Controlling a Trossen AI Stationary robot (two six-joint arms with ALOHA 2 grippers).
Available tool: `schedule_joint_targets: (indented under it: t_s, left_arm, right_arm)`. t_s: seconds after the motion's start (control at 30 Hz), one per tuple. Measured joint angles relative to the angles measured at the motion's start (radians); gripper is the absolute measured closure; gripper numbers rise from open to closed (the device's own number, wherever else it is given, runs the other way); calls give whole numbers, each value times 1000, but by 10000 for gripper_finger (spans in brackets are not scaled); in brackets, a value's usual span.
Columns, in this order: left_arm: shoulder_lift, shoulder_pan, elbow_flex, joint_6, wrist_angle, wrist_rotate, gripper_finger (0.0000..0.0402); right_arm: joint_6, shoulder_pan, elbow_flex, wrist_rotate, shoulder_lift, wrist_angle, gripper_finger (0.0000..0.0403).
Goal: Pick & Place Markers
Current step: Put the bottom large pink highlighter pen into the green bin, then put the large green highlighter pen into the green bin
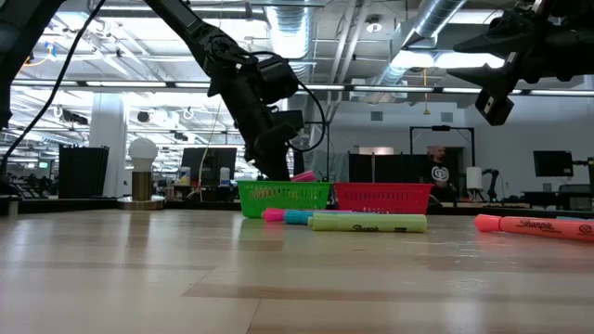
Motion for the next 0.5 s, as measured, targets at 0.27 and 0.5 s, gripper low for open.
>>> schedule_joint_targets:
  t_s: [0.27, 0.5]
  left_arm:
    - [0, -4, 0, 2, 2, 0, 295]
    - [-1, -4, 0, 2, 9, 0, 257]
  right_arm:
    - [0, 0, 0, 0, 0, 0, 280]
    - [0, 0, 0, 0, 0, 0, 280]
